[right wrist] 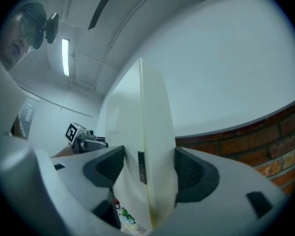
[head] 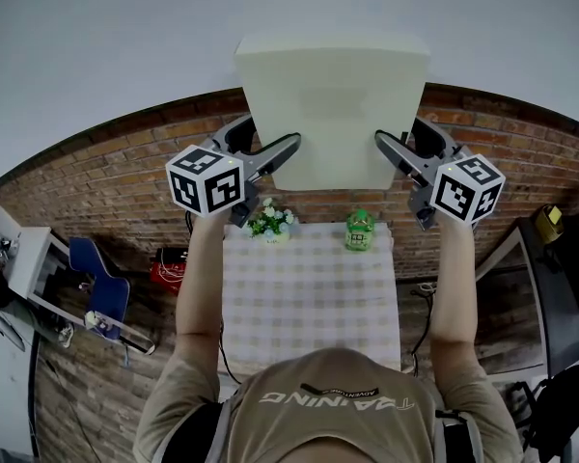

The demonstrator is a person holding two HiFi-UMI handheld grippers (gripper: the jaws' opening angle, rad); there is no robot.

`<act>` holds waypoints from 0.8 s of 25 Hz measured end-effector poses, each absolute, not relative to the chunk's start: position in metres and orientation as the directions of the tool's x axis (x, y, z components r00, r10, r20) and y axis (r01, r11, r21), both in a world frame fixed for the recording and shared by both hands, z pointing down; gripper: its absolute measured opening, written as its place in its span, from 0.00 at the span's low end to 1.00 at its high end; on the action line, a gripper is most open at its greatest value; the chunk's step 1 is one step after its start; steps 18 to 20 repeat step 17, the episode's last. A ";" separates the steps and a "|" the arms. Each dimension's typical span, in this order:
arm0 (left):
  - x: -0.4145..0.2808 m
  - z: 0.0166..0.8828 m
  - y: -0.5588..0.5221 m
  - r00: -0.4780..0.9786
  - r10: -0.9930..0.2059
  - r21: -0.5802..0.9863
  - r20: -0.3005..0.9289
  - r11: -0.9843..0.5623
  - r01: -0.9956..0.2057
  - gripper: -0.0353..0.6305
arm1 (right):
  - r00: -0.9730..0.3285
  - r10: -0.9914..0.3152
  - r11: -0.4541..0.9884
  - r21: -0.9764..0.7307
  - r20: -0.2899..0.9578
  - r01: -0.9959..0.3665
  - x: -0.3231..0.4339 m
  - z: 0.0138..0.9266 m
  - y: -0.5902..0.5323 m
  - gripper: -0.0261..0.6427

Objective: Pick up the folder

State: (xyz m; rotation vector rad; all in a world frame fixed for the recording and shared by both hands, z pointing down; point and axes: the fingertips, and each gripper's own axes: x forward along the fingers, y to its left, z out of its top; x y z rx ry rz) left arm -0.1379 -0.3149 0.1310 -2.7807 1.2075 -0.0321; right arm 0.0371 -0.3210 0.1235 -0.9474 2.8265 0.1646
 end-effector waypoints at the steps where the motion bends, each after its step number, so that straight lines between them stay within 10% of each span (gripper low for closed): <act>1: -0.138 0.131 -0.314 0.680 -0.733 -0.112 -0.023 -0.674 -0.730 0.56 | -0.790 -0.587 0.796 0.054 -0.179 -0.603 0.036 0.124 -0.321 0.48; 20: -0.143 0.142 -0.323 0.665 -0.746 -0.075 -0.025 -0.662 -0.746 0.56 | -0.802 -0.582 0.804 0.051 -0.135 -0.592 0.031 0.132 -0.333 0.48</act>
